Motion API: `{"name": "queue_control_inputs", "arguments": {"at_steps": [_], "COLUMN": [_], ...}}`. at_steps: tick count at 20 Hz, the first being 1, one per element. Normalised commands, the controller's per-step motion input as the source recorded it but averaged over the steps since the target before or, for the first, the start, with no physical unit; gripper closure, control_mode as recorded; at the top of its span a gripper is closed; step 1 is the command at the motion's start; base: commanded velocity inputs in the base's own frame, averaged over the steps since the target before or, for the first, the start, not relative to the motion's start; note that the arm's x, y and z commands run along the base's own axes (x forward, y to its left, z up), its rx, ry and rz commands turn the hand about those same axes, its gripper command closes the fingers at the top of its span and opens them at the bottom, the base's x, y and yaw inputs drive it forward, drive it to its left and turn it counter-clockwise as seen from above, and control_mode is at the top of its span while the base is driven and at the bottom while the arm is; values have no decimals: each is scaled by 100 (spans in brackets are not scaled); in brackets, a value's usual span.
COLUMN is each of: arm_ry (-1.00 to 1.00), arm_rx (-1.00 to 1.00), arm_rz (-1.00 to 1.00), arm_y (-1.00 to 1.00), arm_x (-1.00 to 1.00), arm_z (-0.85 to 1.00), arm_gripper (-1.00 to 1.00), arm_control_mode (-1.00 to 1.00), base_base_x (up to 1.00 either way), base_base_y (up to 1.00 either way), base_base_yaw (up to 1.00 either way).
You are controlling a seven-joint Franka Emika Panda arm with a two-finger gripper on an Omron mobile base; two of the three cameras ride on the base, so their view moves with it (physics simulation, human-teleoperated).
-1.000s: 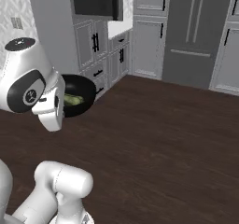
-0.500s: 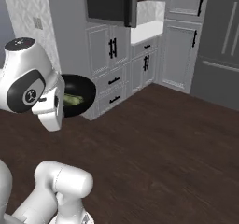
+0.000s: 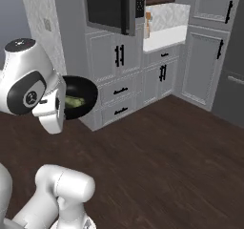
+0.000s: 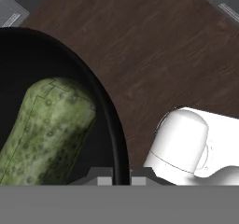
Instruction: Pick the cucumber from the sink and place it in the bowl. Then pick the bowl and place it in the microwave. Then close the microwave door and press the start button.
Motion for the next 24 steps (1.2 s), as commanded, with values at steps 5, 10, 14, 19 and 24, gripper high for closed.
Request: {"name": "queue_control_inputs", "arguments": {"at_steps": [5,10,14,19,24], "arm_ry": [0,0,0,0,0], "arm_rx": [0,0,0,0,0], "arm_rz": [0,0,0,0,0], "arm_y": [0,0,0,0,0], "arm_x": [0,0,0,0,0], "arm_z": [0,0,0,0,0], "arm_gripper": [100,100,100,100,100], "arm_control_mode": [100,100,100,100,100], "base_base_x": [50,32,12,7,14], "base_base_y": [-100,-100,-100,-100,-100], "base_base_yaw": [35,39,39,39,40]}}
